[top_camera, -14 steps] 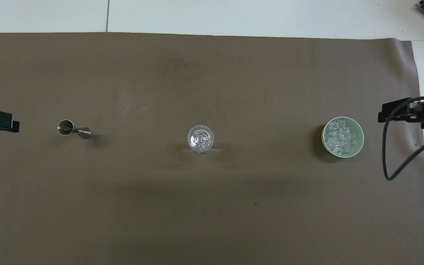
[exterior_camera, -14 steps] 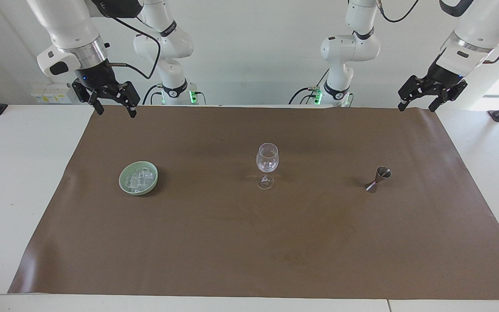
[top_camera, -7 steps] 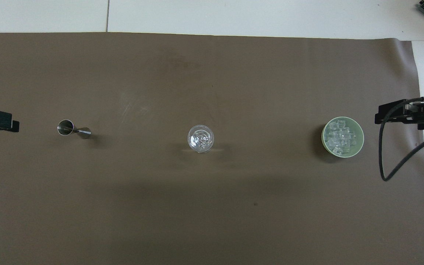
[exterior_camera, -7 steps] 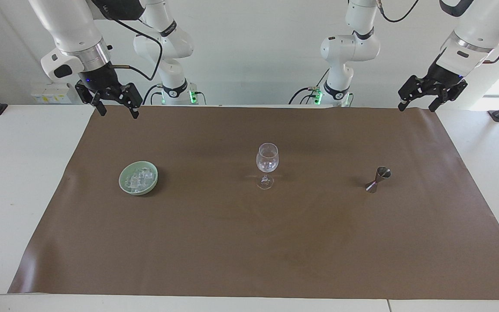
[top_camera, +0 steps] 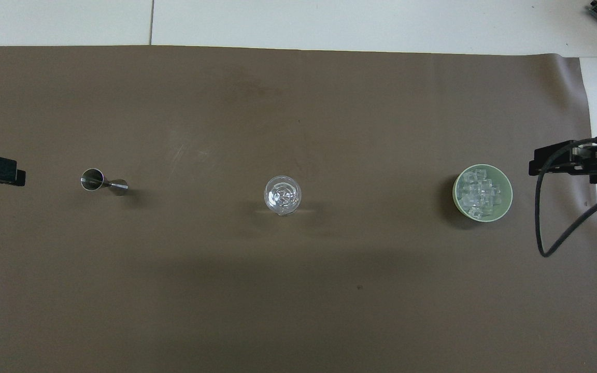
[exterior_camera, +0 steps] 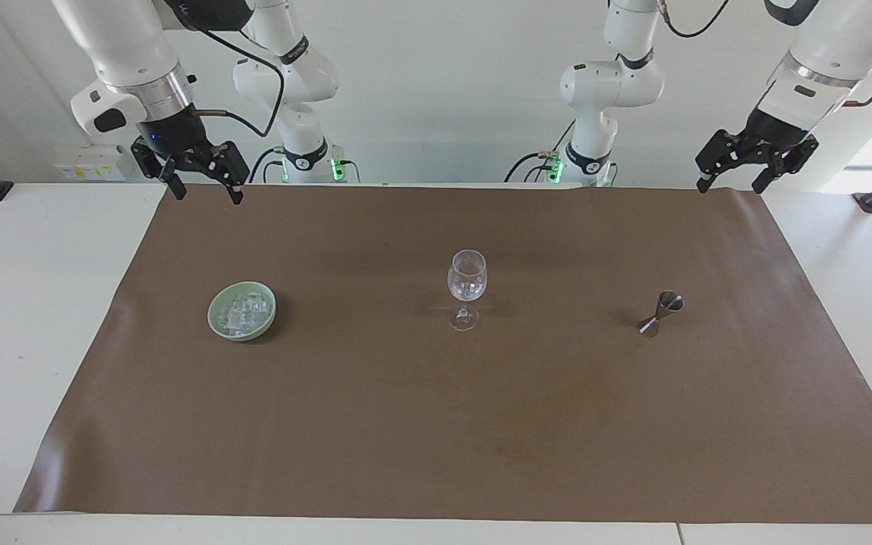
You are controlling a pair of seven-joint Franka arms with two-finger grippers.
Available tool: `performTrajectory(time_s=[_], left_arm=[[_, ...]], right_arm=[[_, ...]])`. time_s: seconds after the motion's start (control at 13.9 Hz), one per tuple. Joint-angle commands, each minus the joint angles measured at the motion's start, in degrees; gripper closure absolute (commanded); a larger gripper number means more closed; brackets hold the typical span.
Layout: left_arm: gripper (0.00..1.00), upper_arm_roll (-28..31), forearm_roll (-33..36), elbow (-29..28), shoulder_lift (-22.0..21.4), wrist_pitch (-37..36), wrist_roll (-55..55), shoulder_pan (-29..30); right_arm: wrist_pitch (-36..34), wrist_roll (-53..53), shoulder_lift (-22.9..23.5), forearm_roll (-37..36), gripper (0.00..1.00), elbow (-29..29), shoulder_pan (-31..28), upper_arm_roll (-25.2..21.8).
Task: Pour wine and add ice with both arms
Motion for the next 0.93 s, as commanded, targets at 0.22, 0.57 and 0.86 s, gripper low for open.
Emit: performTrajectory(time_s=[0.22,0.57,0.86], left_arm=[[0.00,-1.22,1.39,4.20,1.07,-4.87,0.97,0.38],[0.00,-1.22,1.13,4.12,0.98,-5.05,0.97,0.37],[0.00,-1.22,1.22,4.12,1.07,-4.96,0.97,0.02]], right_arm=[[-1.56,-0.73,-0.05,-0.02,0.00,0.32,-0.20,0.03],[-2.61,-3.72,-0.32,-2.04,0.00,1.03,-0.20,-1.29],[-2.44,-3.19,-0.75,-1.25,0.00,0.50,-0.20,-1.20]])
